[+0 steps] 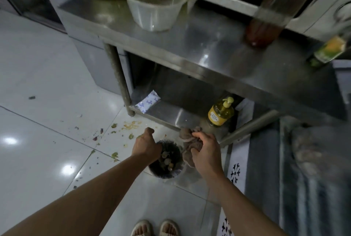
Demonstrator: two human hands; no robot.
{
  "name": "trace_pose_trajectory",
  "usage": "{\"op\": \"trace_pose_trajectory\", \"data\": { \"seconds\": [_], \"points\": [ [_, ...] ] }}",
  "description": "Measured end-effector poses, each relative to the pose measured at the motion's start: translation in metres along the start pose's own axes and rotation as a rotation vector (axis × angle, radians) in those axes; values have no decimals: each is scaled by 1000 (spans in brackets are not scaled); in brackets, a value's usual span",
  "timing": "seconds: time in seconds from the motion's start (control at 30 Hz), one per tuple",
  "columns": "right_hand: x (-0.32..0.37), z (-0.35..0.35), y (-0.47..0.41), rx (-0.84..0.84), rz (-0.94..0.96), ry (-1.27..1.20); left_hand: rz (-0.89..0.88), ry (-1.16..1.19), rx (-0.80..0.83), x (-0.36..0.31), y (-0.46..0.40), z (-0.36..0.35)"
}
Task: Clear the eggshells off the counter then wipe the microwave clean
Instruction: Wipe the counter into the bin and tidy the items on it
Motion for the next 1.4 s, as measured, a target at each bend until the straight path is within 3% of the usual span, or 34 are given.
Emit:
{"op": "trace_pose_trajectory", "data": {
  "seconds": [0.37, 0.93, 1.03, 1.2, 1.4],
  "points": [
    [83, 158, 62, -261, 77, -59, -263, 98, -39, -156, 81, 107],
    [69, 358, 35, -601, -12, -63, -371, 158, -18, -285, 93, 142],
    [55, 363, 10, -576, -41, -57, -360, 127, -11, -294, 83, 138],
    [25, 334, -33, -353, -218, 55, -336, 86, -18, -304, 66, 135],
    [34, 321, -47, -333, -206, 90, -302, 112, -54, -305, 53, 137]
  ]
}}
Point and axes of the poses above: each hand's wrist, its own y-axis away from the middle knuckle, its own z-axis out of the back of the hand, x = y × z, the point moved 8 cm from there along -y, towards the middle knuckle, and after that the axes turned 8 degrees about -z, right-handed, at the moved point
